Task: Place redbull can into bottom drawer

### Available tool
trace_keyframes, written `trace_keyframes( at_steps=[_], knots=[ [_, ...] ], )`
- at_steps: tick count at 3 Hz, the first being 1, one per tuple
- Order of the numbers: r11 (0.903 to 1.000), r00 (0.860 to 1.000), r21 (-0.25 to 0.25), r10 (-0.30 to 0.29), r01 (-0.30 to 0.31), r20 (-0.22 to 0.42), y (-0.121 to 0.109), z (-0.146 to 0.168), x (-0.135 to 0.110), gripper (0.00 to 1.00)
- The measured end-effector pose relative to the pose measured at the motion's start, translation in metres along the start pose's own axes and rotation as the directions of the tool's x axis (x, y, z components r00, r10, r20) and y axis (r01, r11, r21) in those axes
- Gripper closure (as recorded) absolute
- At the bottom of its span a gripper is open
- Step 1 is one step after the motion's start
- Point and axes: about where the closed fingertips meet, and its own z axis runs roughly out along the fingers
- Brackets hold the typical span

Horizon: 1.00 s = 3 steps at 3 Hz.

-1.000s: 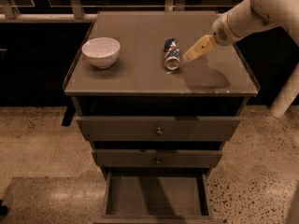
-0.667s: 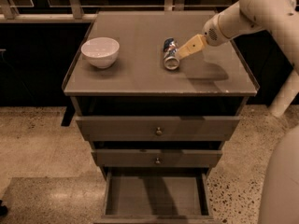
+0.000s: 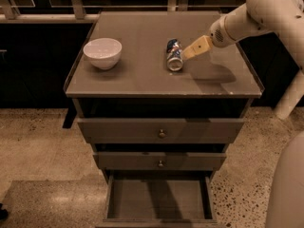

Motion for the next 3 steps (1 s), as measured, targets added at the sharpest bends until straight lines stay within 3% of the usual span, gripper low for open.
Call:
trace_keyframes(
  at_steps=[1,3],
  knots=[
    [0.9985,0.998,-0.006,0.054,-0.054,0.028,0.006,-0.004,0.009,0.00],
    [0.9910,0.997,-0.108,0.078,-0.079,-0.008,0.059,0.023,0.025,0.00]
  ],
)
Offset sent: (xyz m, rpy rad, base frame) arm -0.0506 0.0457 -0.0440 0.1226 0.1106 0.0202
